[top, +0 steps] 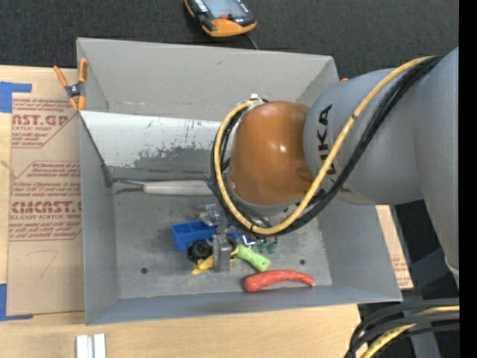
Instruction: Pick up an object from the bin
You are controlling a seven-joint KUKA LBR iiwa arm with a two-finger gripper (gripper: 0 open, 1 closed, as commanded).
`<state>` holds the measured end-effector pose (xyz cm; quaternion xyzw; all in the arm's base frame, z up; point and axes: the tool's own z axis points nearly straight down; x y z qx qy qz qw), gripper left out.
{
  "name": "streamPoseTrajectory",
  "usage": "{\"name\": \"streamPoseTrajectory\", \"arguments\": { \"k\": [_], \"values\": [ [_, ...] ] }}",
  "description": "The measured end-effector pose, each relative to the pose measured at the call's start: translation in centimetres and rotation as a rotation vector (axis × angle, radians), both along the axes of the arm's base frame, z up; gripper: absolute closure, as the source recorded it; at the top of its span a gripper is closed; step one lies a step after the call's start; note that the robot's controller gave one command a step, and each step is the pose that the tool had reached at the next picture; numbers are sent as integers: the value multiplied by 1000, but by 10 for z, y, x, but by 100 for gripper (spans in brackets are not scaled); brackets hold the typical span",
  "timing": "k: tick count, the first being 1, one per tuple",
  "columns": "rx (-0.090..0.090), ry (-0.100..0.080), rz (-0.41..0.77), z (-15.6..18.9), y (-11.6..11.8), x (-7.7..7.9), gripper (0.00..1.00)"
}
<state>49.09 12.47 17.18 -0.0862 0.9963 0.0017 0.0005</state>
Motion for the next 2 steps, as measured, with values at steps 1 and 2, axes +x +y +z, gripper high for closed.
{"name": "streamPoseTrajectory", "arguments": {
  "k": [1,2],
  "values": [
    [2,4,-28,-93,-3,-4,100],
    [1,1,1,21,-16,-3,100]
  ]
}}
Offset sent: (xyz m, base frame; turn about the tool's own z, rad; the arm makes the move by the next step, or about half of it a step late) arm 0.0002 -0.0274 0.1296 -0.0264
